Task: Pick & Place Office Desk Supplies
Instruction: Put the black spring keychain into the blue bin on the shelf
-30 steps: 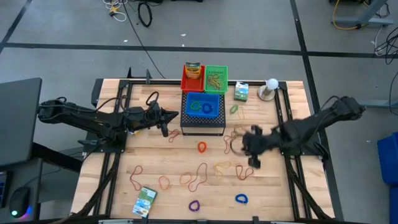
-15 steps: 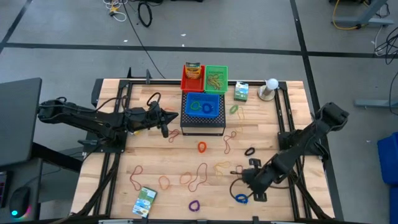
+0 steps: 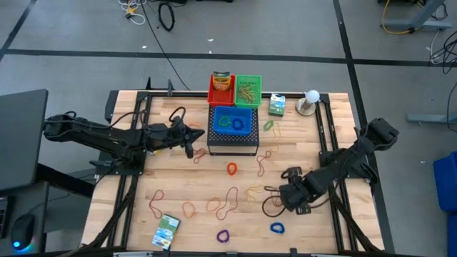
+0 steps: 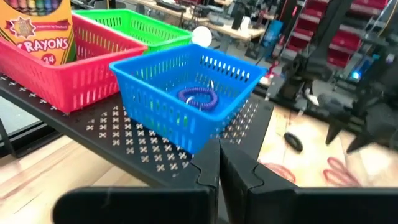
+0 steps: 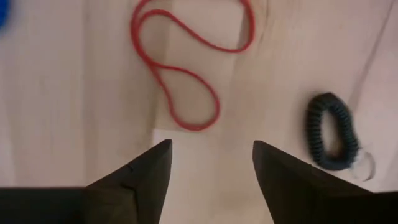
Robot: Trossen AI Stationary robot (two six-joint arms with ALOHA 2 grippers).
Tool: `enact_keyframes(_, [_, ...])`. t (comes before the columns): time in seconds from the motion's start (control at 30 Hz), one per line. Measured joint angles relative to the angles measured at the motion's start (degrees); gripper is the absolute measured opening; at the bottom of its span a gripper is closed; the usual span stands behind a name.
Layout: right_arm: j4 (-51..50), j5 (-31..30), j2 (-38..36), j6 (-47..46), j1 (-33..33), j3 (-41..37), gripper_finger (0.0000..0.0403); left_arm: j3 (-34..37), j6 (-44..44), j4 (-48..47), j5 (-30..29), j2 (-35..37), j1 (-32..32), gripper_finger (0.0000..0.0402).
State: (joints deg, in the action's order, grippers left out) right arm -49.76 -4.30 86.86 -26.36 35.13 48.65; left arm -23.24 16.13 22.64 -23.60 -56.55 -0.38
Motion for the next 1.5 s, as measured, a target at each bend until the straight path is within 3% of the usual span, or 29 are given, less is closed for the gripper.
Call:
enact_keyframes(0.13, [-2.6,-0.1,-2.0,4.7,-5.0,-0.8,0.0218,0.0,0.4,-2.1,0.1,0.0,0.0,0.0009])
enact_keyframes(0.4, [1.5,1.3,-7.1,14.9,-15.1,-5.0,0.0198,0.0,0.6,-2.9,0.3,0.0,0.0,0.0009])
enact_keyframes(0.77, [8.6,4.6,-6.9,22.8,-21.3,-10.6,0.0148,0.0,0.8,-3.2,-0.3,0.0,0.0,0.0009])
enact_keyframes(1.3, [8.7,4.7,-7.1,17.8,-21.9,-10.8,0.0011,0.0,0.9,-3.3,-1.9,0.0,0.0,0.0009])
enact_keyframes(1.5, [9.1,4.6,-7.1,10.6,-21.8,-10.2,0.0006,0.0,1.9,-3.4,-1.9,0.0,0.0,0.0009])
